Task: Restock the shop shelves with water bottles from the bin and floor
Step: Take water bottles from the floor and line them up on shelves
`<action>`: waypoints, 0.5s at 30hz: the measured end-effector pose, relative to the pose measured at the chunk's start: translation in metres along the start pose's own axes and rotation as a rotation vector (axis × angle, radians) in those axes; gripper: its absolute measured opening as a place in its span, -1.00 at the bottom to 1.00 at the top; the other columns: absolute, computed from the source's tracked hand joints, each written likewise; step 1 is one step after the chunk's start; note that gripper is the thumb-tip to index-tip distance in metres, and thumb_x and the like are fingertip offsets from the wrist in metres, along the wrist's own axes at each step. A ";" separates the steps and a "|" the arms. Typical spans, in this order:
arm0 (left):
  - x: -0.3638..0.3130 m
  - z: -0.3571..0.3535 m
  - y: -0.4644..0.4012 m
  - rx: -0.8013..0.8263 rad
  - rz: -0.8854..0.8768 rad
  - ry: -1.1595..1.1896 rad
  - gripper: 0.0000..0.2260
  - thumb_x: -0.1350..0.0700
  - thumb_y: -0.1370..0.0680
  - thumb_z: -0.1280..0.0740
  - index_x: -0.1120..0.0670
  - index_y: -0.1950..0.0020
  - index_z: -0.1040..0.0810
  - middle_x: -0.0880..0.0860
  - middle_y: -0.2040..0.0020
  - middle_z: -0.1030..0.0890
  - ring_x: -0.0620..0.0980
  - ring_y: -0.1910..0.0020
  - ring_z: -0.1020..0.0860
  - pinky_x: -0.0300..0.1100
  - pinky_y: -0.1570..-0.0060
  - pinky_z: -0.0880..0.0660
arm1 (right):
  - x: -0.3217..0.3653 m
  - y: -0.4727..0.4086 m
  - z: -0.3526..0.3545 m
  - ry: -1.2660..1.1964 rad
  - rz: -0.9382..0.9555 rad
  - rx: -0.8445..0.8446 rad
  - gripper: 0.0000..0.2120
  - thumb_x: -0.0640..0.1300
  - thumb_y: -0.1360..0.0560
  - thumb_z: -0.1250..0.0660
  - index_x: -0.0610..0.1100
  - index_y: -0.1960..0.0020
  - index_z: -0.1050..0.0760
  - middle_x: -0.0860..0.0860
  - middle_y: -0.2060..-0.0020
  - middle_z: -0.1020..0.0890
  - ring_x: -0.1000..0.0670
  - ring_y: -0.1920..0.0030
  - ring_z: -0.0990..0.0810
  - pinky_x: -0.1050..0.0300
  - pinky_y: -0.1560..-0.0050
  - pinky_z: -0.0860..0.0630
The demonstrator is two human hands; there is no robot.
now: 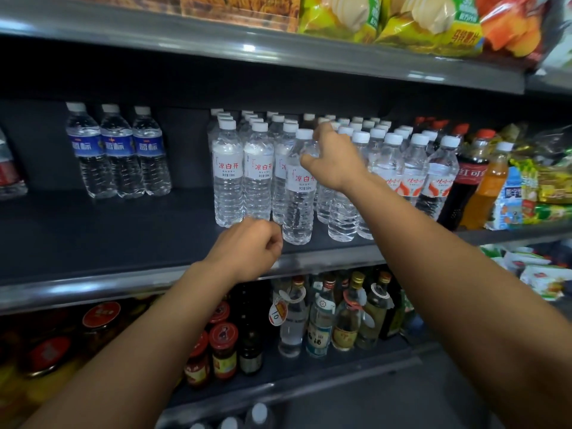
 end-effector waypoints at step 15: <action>0.053 -0.167 0.137 0.408 0.140 0.112 -0.89 0.08 -0.54 -0.26 0.01 0.09 -0.58 0.10 0.13 -0.63 0.15 0.11 -0.59 0.00 0.16 -0.53 | -0.015 0.277 -0.190 -0.188 -0.134 0.430 -0.72 -0.08 -0.51 -0.28 -0.11 -0.19 -0.40 -0.09 0.18 -0.58 -0.18 0.10 -0.57 0.01 0.16 -0.49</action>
Point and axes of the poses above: each hand's wrist, its own y-axis away from the middle knuckle, its own z-axis out of the back of the hand, x = y × z, the point moved 7 cm from there along -y, towards the middle knuckle
